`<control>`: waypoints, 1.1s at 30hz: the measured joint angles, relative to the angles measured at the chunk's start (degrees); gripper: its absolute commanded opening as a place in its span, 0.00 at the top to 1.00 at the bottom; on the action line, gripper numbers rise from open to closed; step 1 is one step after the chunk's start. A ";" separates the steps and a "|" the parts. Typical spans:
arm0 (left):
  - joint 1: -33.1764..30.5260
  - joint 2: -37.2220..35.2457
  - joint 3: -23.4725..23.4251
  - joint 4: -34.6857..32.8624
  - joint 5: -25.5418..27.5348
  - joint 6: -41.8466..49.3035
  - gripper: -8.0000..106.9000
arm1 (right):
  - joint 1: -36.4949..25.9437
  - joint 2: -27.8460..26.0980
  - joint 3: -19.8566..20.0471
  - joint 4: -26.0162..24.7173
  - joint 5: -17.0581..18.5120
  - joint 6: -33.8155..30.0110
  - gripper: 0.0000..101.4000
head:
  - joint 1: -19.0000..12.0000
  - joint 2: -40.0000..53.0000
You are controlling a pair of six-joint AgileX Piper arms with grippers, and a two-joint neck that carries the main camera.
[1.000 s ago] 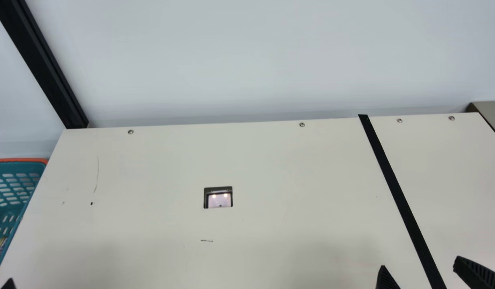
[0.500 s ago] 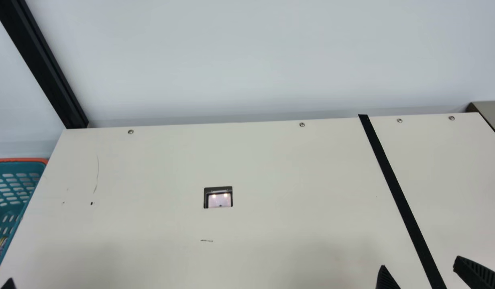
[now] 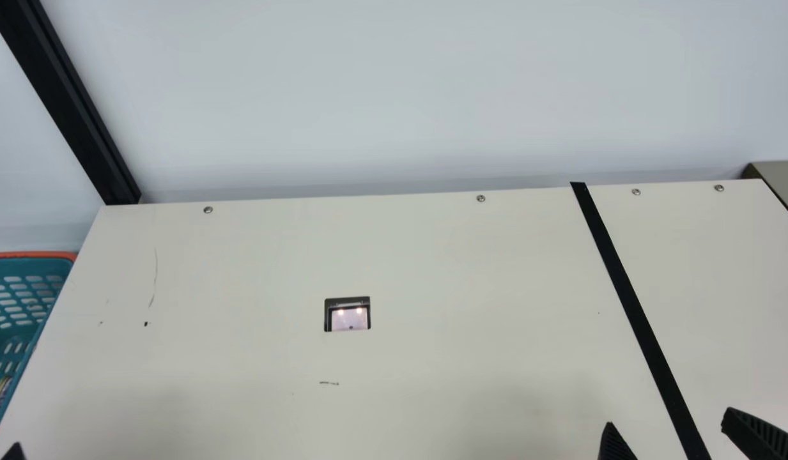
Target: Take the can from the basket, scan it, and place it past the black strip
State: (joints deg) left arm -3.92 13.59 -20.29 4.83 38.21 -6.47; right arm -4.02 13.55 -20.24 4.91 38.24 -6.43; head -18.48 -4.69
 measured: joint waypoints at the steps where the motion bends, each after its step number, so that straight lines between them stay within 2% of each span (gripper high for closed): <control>1: 0.00 0.00 0.00 0.00 0.00 0.00 0.15 | 0.00 0.00 0.00 0.00 0.00 0.00 0.00 | 0.00 0.29; 19: 0.00 0.00 0.00 0.00 0.00 0.00 0.15 | 0.00 0.00 0.00 0.00 0.00 0.00 0.00 | 0.00 17.89; 33: 0.00 0.00 0.00 0.00 0.00 0.00 0.15 | 0.00 0.00 0.00 0.00 0.00 0.00 0.00 | -2.64 29.91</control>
State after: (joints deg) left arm -3.92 13.59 -20.29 4.83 38.21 -6.47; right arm -4.02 13.55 -20.24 4.91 38.24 -6.43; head -21.11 25.22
